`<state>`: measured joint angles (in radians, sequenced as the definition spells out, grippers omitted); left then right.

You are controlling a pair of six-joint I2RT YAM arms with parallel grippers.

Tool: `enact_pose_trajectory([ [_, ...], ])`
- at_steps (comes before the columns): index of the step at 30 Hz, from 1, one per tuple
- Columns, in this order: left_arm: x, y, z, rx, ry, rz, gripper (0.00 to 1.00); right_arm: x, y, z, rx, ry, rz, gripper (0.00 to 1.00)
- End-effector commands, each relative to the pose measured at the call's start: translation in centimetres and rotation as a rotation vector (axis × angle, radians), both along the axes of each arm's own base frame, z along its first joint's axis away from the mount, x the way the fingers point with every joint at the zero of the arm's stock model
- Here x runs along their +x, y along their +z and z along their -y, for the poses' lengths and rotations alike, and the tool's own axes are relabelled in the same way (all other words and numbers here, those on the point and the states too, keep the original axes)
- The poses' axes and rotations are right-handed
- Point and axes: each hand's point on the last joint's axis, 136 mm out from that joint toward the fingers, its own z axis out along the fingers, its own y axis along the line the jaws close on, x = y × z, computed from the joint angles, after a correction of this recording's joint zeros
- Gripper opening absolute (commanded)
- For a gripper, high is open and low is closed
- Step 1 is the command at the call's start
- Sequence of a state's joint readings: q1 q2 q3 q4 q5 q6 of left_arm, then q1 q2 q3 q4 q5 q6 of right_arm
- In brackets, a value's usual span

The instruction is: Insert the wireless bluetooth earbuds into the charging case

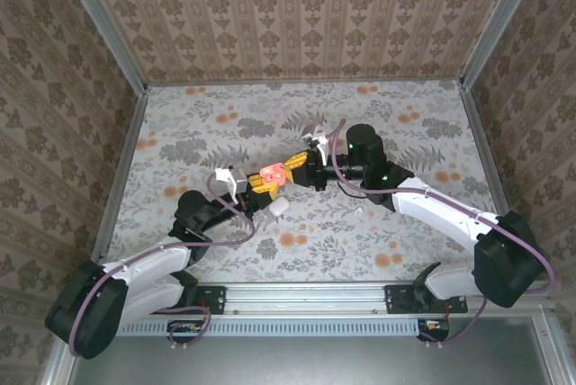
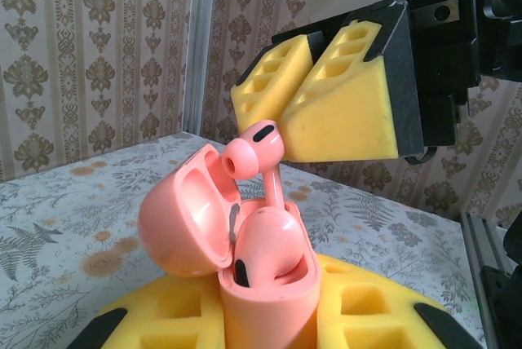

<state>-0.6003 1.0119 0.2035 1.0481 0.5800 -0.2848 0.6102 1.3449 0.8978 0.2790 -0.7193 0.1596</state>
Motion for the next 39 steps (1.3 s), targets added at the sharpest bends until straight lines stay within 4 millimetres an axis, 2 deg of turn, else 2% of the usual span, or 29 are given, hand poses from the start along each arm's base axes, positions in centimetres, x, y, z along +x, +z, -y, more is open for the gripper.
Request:
enact_pose_trajectory([
  [1, -0.2, 3.5, -0.2, -0.071, -0.008, 0.079, 0.18, -0.2, 0.7, -0.3, 0.006, 0.042, 0.005, 0.20],
  [17, -0.1, 3.6, 0.0, -0.069, -0.016, 0.079, 0.18, -1.2, -0.3, -0.2, -0.101, 0.088, 0.006, 0.20],
  [32, 0.0, 3.6, 0.1, -0.067, -0.018, 0.076, 0.18, -1.9, -0.5, -0.7, -0.104, 0.151, -0.010, 0.21],
  [39, 0.0, 3.6, 0.1, -0.068, -0.018, 0.078, 0.18, -1.5, -0.5, -0.6, -0.113, 0.125, -0.003, 0.27],
])
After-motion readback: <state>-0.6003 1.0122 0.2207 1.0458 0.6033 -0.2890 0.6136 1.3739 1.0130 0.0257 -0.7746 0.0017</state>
